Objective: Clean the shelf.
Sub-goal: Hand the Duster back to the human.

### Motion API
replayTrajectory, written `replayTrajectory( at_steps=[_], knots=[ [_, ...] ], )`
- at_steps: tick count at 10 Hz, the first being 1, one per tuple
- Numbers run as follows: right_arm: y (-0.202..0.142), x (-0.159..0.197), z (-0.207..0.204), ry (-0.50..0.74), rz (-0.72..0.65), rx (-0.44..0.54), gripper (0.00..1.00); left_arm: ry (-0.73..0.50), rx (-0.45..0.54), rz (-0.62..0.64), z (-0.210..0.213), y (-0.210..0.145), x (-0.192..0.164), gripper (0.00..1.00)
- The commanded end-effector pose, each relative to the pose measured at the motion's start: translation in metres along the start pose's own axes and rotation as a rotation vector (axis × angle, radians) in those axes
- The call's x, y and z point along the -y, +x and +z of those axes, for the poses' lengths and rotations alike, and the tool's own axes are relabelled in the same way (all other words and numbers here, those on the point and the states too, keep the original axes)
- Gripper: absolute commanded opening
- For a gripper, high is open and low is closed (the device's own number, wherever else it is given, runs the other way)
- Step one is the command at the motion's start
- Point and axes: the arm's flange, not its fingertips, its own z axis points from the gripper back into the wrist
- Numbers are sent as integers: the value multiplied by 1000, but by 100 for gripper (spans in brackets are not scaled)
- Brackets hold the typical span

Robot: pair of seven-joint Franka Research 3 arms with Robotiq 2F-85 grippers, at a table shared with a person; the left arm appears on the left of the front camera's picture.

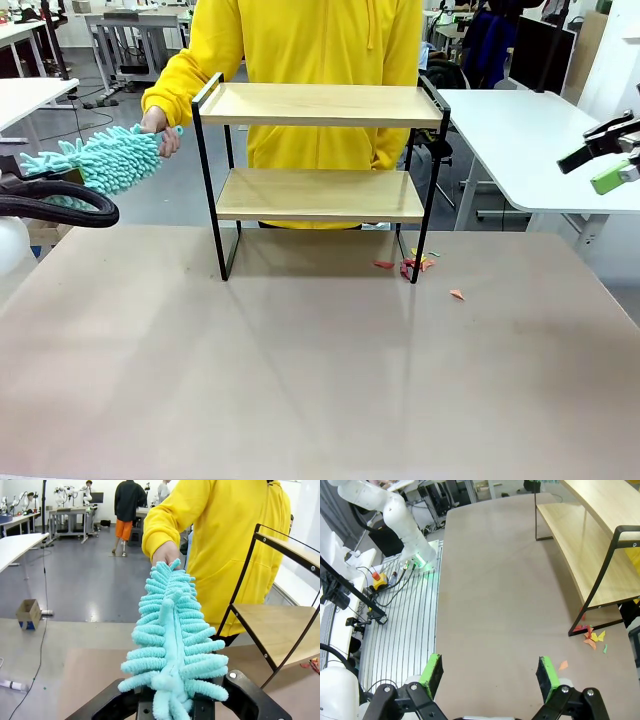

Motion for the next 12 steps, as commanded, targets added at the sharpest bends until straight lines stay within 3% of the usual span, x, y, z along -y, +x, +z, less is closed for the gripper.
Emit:
replayTrajectory(
  at_steps=[1,3,4,5,6,9,12],
  knots=[
    [1,-2,1,2,6,-1,100,3,7,-13,0,1,-1,18],
    [1,-2,1,2,6,-1,100,3,7,-13,0,1,-1,18],
    [1,-2,1,2,6,-1,100,0,0,0,0,0,0,75],
    [1,-2,1,2,6,-1,100,-60,3,8,12,7,-3,74],
    [1,-2,1,2,6,-1,100,-59,-7,18,22,16,-3,100],
    [1,-2,1,2,6,-1,100,-58,-36,63,47,39,-10,99],
    [1,-2,1,2,6,-1,100,-21,-40,207,85,97,-34,100]
  ],
)
